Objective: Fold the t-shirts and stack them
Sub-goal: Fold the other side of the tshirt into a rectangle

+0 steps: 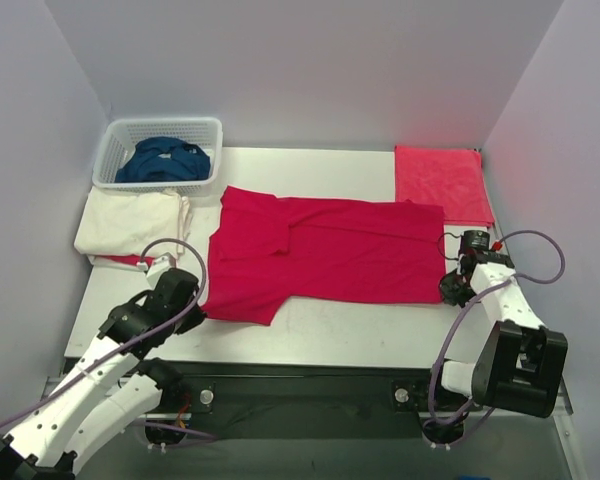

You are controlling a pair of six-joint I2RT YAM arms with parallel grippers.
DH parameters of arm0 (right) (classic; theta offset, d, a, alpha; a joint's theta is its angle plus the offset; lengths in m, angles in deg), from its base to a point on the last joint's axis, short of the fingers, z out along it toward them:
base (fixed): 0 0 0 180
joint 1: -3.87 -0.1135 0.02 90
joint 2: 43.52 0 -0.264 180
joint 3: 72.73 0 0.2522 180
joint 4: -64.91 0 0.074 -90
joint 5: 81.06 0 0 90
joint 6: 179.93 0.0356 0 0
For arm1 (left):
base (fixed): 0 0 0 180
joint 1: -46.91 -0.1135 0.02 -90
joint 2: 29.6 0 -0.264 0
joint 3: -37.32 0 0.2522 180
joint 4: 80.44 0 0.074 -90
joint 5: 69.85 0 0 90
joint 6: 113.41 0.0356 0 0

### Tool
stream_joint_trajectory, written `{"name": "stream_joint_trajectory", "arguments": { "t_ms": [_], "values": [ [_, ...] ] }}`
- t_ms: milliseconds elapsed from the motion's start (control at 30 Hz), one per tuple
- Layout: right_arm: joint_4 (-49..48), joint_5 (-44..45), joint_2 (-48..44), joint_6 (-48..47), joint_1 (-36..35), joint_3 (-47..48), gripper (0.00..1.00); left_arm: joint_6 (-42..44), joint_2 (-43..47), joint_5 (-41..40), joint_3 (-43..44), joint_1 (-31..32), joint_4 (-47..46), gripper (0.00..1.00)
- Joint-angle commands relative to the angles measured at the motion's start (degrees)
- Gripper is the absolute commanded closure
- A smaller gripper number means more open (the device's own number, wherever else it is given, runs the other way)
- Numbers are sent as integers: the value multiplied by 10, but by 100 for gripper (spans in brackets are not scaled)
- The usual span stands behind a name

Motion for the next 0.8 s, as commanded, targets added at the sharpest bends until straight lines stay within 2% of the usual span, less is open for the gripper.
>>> {"name": "stream_joint_trajectory", "arguments": {
  "t_ms": [0, 267, 367, 500, 767],
  "values": [
    [45, -8, -36, 3, 4, -7, 100, -24, 24, -5, 34, 9, 38, 100],
    [64, -26, -113, 6, 4, -25, 100, -22, 75, -19, 59, 14, 60, 100],
    [65, -31, -128, 7, 4, -19, 100, 1, 44, -55, 78, 14, 40, 100],
    [66, -32, -133, 5, 4, -4, 100, 34, -32, -71, 97, 13, -48, 100],
    [52, -25, -104, 1, 5, 46, 100, 75, -144, -115, 158, -2, -140, 100]
  ]
}}
